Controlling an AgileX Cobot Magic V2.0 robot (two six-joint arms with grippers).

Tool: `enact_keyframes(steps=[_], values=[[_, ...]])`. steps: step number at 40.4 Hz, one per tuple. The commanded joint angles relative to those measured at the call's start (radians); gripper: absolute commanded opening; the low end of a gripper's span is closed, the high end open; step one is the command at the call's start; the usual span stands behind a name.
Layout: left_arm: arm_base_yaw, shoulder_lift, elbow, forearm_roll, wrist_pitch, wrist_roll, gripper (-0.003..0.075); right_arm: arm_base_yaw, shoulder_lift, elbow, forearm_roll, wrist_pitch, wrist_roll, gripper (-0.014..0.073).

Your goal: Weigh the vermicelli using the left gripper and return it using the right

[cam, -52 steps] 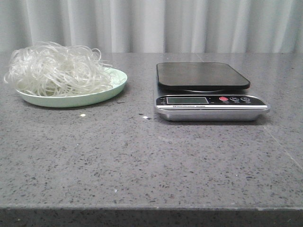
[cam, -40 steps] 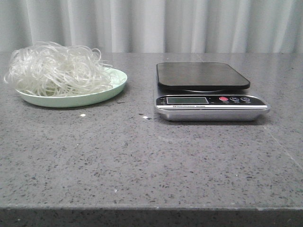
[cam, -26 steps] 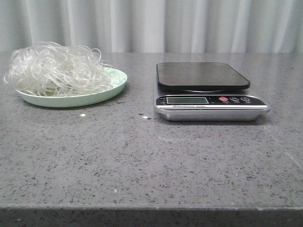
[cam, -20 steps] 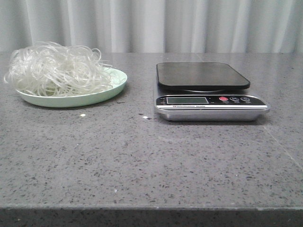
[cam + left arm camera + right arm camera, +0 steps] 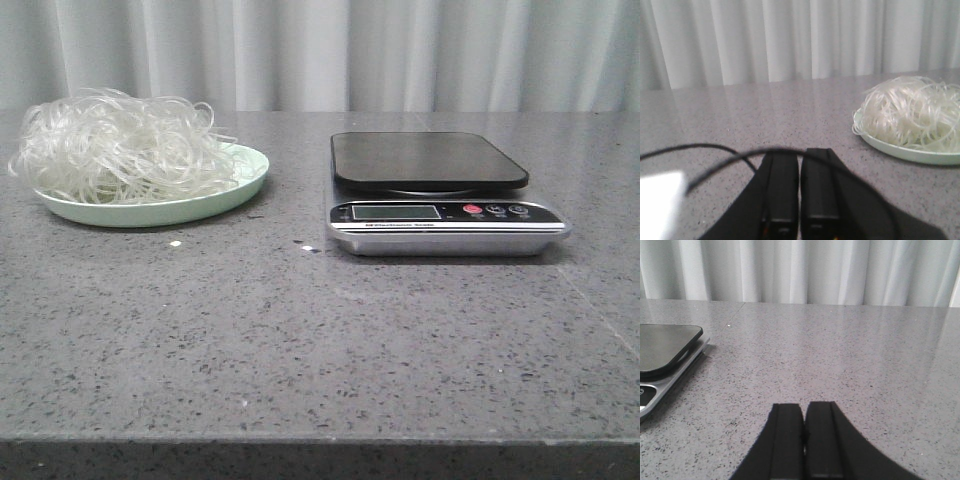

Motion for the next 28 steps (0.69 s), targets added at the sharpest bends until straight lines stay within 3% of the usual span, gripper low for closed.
enact_keyframes(steps=[1,7,13,20,28], values=[[-0.007,-0.018,0.006,-0.002,-0.148,-0.007,0.0136,-0.004,-0.015,-0.007,0.000,-0.081,-0.005,0.0151],[-0.007,-0.018,0.006,-0.008,-0.263,-0.007,0.0136,-0.004,-0.015,-0.007,0.000,-0.081,-0.005,0.0151],[-0.007,-0.016,-0.024,-0.026,-0.478,-0.007,0.0136,-0.004,-0.015,-0.007,0.000,-0.087,-0.005,0.0151],[-0.007,0.064,-0.341,-0.020,-0.182,-0.007,0.0136,-0.004,-0.015,-0.007,0.000,-0.064,-0.005,0.0151],[-0.007,0.351,-0.731,-0.024,0.066,-0.007,0.0138,-0.004,-0.015,-0.007,0.000,-0.053,-0.005,0.0151]])
